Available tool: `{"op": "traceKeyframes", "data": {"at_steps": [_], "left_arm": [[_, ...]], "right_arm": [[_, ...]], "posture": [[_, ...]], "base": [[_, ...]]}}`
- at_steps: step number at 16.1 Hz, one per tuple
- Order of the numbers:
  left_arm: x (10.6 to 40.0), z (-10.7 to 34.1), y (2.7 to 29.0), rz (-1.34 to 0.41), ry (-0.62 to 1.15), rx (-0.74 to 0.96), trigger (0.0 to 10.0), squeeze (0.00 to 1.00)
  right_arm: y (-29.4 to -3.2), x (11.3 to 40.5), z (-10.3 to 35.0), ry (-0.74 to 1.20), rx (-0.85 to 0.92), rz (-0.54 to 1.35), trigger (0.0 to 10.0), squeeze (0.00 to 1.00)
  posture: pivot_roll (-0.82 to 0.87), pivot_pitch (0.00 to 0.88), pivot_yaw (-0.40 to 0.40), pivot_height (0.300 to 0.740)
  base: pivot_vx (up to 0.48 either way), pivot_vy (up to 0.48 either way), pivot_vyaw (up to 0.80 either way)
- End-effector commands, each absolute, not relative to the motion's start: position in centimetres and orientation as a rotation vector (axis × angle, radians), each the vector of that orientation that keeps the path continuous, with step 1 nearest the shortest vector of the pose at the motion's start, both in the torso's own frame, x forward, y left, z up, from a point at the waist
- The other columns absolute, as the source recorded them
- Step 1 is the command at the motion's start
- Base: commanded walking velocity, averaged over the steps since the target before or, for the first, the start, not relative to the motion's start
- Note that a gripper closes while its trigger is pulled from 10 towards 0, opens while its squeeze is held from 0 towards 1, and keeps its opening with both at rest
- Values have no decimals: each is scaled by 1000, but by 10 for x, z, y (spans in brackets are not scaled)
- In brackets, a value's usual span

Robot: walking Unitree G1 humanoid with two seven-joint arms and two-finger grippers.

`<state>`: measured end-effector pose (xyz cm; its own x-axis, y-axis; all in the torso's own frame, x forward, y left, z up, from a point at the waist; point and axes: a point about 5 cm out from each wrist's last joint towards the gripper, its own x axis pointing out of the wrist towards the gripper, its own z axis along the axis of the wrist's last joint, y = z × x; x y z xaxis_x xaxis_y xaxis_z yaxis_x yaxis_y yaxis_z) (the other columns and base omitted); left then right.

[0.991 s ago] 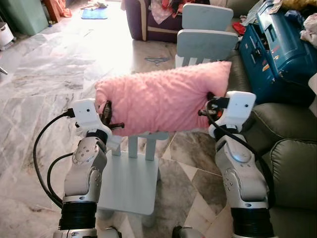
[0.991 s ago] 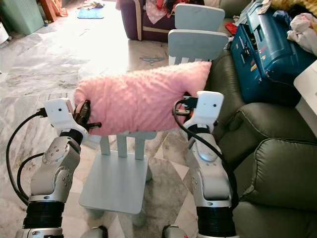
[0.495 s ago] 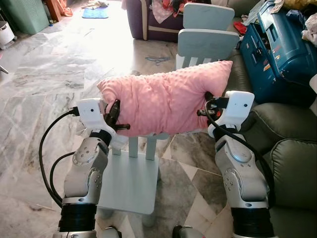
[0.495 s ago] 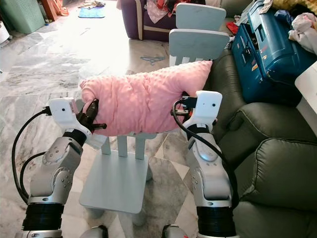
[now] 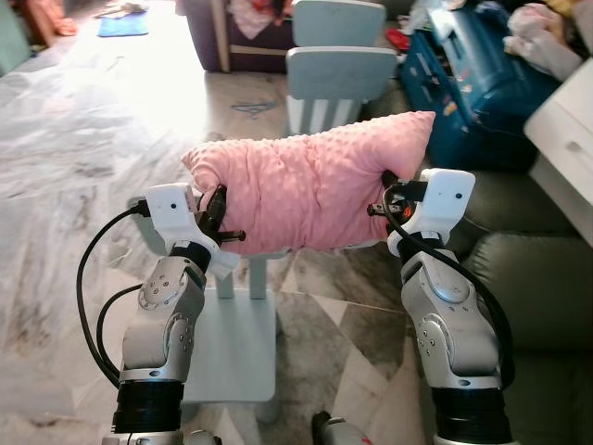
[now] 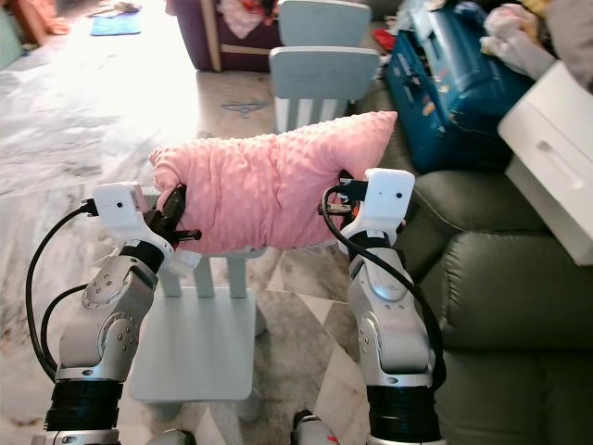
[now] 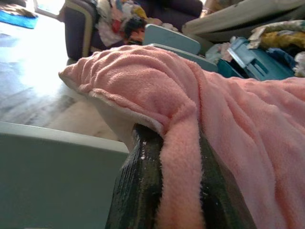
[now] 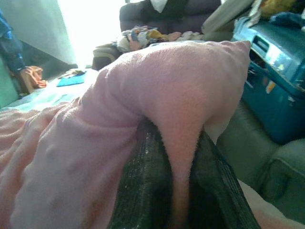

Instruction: Move the pillow to the sofa

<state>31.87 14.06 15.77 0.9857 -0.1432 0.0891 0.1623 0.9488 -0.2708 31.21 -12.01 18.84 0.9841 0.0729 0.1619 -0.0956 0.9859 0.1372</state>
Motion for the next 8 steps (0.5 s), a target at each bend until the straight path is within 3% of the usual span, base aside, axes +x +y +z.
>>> {"op": "traceKeyframes", "data": {"at_steps": [1,8], "left_arm": [[317,158,134,-195,-66,-290,10000,0],[315,156,130,-221,-58,-324,10000,0]], "right_arm": [[-117,309,197,-189,148,106,10000,0],[-117,308,197,-183,143,110,10000,0]], "posture": [[-47,163,-54,740],[-58,178,-63,740]], "base": [[0,0,-750],[0,0,-745]]}}
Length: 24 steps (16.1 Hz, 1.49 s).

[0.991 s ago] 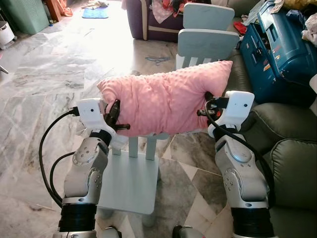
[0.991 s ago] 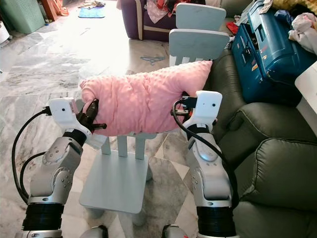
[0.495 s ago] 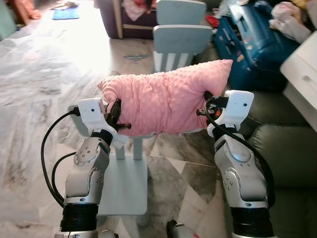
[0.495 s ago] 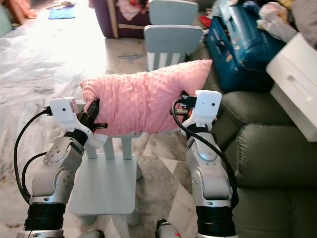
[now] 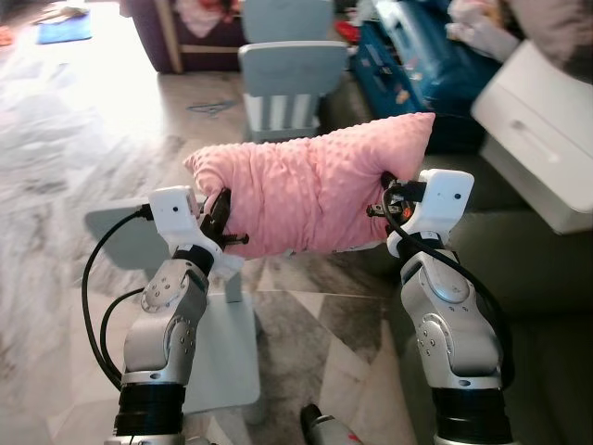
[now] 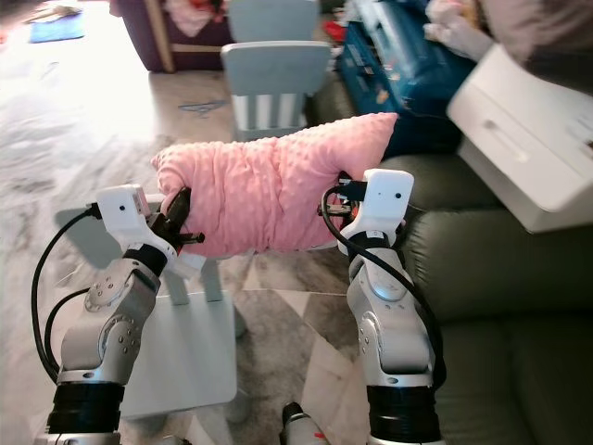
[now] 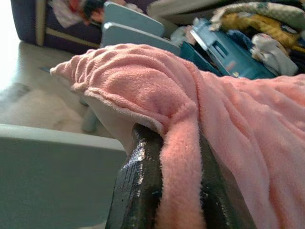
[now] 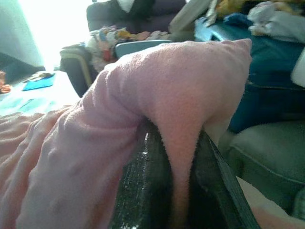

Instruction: Move the pillow to the sofa

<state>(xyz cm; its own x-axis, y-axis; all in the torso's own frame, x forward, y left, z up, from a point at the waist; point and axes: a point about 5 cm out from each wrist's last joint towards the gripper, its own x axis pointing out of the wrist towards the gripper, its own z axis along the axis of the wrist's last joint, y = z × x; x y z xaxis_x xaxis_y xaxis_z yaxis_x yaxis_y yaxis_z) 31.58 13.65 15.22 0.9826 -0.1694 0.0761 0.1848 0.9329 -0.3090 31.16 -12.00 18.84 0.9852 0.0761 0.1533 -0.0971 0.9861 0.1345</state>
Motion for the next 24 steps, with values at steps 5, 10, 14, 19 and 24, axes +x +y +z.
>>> {"op": "traceKeyframes", "data": {"at_steps": [5,10,14,19,24], "left_arm": [[311,154,127,-241,-55,-339,10000,0],[309,153,124,-258,-54,-348,10000,0],[309,152,124,-255,-49,-351,10000,0],[309,152,123,-254,-45,-352,10000,0],[309,151,123,-255,-41,-355,10000,0]], "right_arm": [[-116,307,197,-174,135,115,10000,0],[-117,306,197,-173,122,123,10000,0],[-117,306,197,-170,115,127,10000,0],[-117,306,197,-167,110,128,10000,0],[-117,306,197,-166,113,128,10000,0]], "posture": [[-64,190,-72,740],[-69,194,-81,740],[-70,190,-85,740],[-69,187,-86,740],[-70,189,-84,740]], "base": [[0,0,-744],[0,0,-99],[0,0,0],[-163,0,0],[-312,0,0]]}}
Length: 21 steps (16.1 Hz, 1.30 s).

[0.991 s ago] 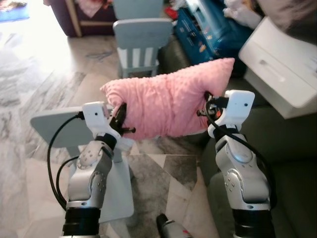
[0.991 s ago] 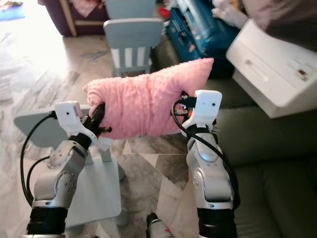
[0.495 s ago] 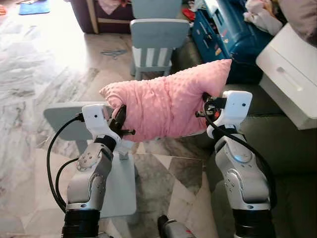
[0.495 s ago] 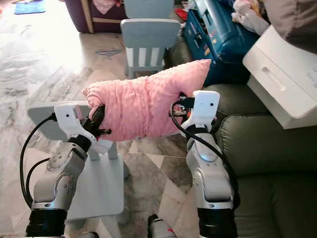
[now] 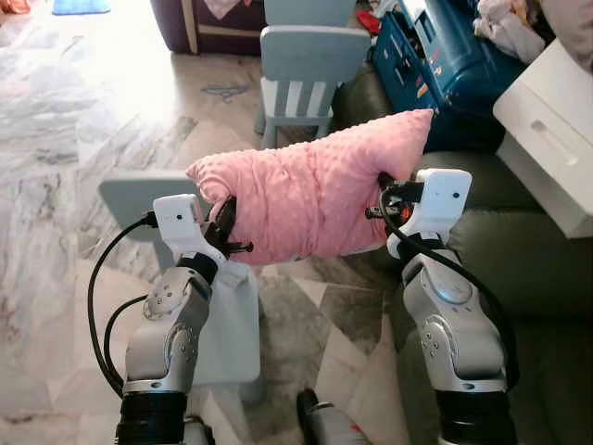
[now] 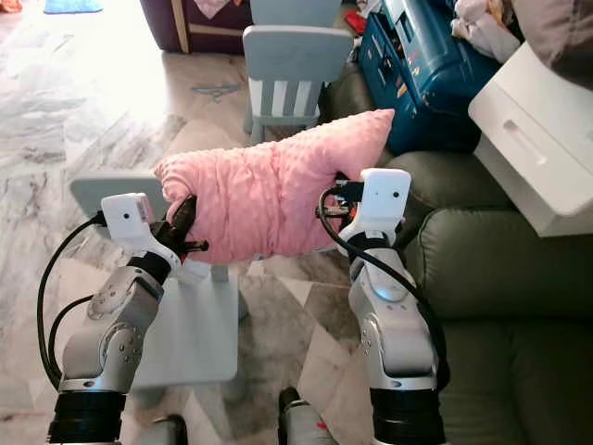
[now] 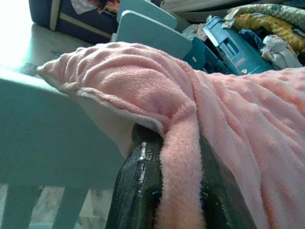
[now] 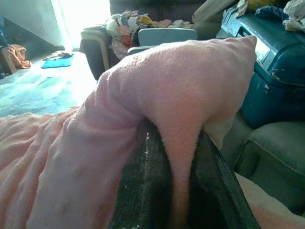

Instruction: Move the pillow to the sofa

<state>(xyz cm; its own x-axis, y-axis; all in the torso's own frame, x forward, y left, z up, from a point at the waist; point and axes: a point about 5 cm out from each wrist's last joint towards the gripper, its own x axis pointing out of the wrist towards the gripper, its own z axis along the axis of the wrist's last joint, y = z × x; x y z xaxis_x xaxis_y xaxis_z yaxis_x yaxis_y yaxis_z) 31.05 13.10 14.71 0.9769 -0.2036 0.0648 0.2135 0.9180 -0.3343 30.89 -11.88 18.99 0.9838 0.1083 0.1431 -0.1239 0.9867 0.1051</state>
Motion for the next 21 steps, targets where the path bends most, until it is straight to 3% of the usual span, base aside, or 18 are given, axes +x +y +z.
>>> {"op": "traceKeyframes", "data": {"at_steps": [1,13,21], "left_arm": [[309,151,123,-255,-41,-355,10000,0],[310,152,123,-256,-35,-357,10000,0],[313,151,127,-225,-33,-345,10000,0]], "right_arm": [[-117,306,197,-166,114,128,10000,0],[-116,307,198,-167,117,126,10000,0],[-116,307,198,-170,118,129,10000,0]], "posture": [[-69,190,-83,740],[-74,192,-81,740],[-76,190,-82,740]], "base": [[-311,0,0],[-315,0,0],[0,0,0]]}}
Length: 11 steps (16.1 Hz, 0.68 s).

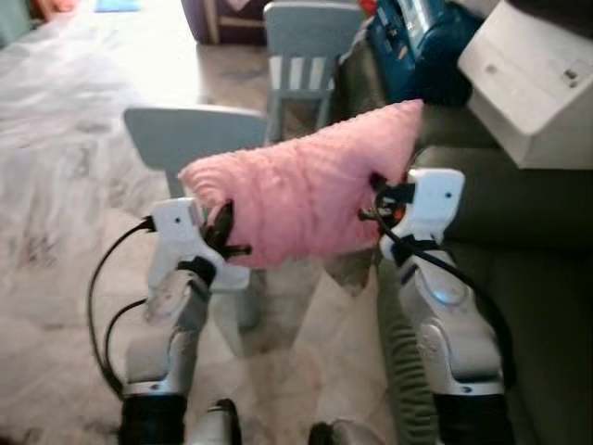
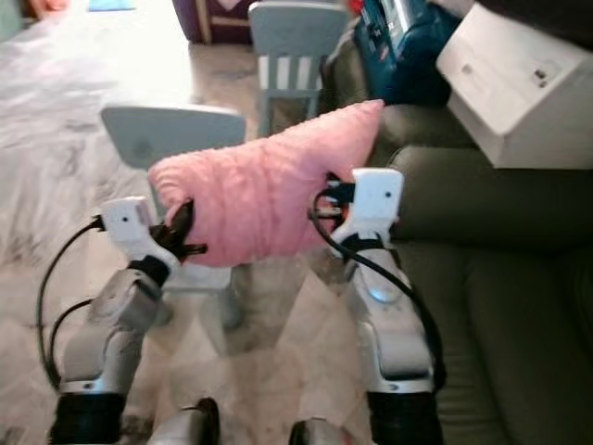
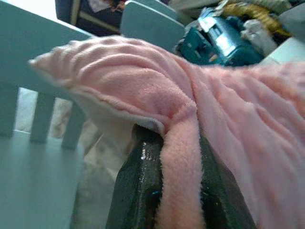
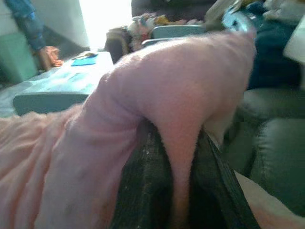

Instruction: Move the pillow to the sofa

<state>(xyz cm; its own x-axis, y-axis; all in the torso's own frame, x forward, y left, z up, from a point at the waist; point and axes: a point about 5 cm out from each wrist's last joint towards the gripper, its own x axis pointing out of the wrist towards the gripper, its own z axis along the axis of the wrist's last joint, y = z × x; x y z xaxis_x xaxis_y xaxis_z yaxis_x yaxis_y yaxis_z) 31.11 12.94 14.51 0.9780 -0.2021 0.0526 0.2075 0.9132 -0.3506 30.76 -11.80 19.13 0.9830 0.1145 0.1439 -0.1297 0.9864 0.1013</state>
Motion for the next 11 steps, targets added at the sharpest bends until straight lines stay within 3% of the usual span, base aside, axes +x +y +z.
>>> {"op": "traceKeyframes", "data": {"at_steps": [1,3,8,10,11], "left_arm": [[314,152,128,-224,-40,-358,10000,0],[317,156,131,-226,-50,-354,10000,0],[329,164,140,-126,-32,-289,10000,0],[328,168,139,-236,-105,-256,10000,0],[329,163,141,-211,-69,-277,10000,0]], "right_arm": [[-116,307,198,-171,120,128,10000,0],[-116,307,198,-165,129,127,10000,0],[-117,311,200,-166,136,131,10000,0],[-117,312,201,-169,136,131,10000,0],[-117,312,202,-171,136,130,10000,0]], "posture": [[-76,190,-81,740],[-75,186,-82,740],[-70,176,-83,740],[-70,172,-83,740],[-71,168,-81,740]], "base": [[0,0,0],[0,0,0],[0,0,-800],[0,0,-800],[0,0,-788]]}}
